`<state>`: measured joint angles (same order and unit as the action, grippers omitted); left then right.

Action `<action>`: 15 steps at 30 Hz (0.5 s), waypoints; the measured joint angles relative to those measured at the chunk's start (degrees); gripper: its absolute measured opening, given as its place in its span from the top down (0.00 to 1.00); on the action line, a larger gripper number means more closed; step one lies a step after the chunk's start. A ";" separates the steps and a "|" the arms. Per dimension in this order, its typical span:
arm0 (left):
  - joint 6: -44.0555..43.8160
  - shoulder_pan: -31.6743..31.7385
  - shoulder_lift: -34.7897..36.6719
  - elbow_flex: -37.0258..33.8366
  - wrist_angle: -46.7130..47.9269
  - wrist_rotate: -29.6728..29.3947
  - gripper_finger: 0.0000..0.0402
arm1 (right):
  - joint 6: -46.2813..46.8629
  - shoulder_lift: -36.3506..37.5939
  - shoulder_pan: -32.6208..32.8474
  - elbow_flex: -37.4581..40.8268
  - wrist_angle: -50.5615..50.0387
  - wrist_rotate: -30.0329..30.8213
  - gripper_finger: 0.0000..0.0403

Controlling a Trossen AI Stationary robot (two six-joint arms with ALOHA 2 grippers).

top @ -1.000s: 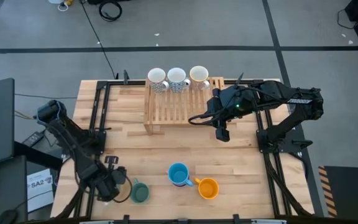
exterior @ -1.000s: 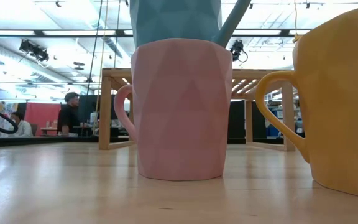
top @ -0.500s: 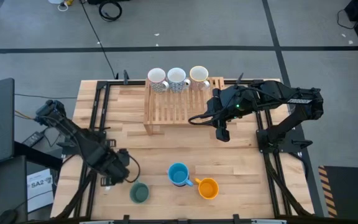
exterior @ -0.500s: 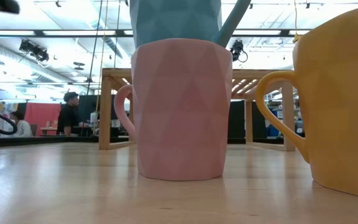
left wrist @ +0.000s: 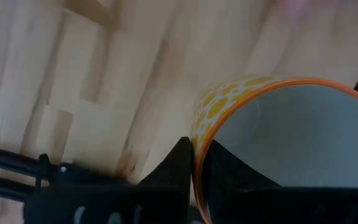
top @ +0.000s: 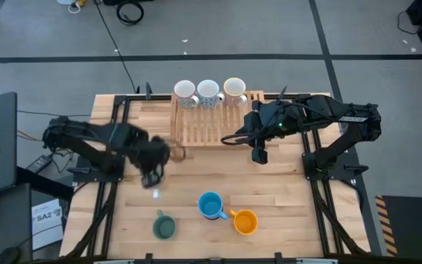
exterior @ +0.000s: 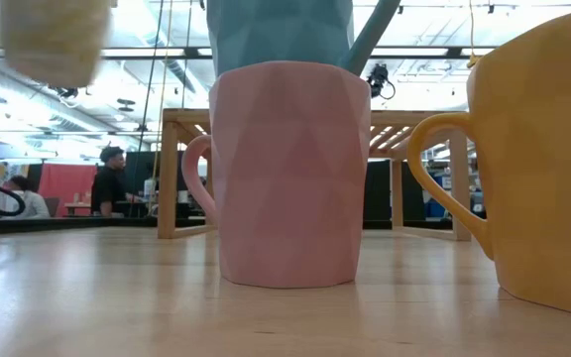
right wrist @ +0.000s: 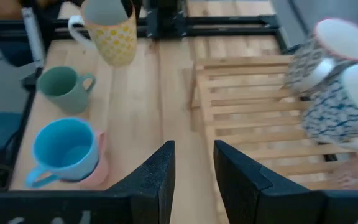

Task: Place coffee mugs
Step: Put the left yellow mug on the shelf

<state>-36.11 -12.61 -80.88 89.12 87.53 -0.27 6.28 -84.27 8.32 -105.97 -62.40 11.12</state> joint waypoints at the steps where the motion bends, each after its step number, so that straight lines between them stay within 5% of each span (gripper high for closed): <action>1: -0.93 1.97 0.00 1.02 -0.06 -0.11 0.93 | 0.00 0.00 0.12 0.00 0.35 1.02 0.71; 15: -11.59 22.62 -0.02 10.71 -0.38 0.12 0.93 | -1.52 -1.55 2.47 0.00 12.29 4.42 0.71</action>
<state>-47.70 10.02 -80.90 99.83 87.15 -0.15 4.77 -85.81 10.79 -105.97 -50.10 15.54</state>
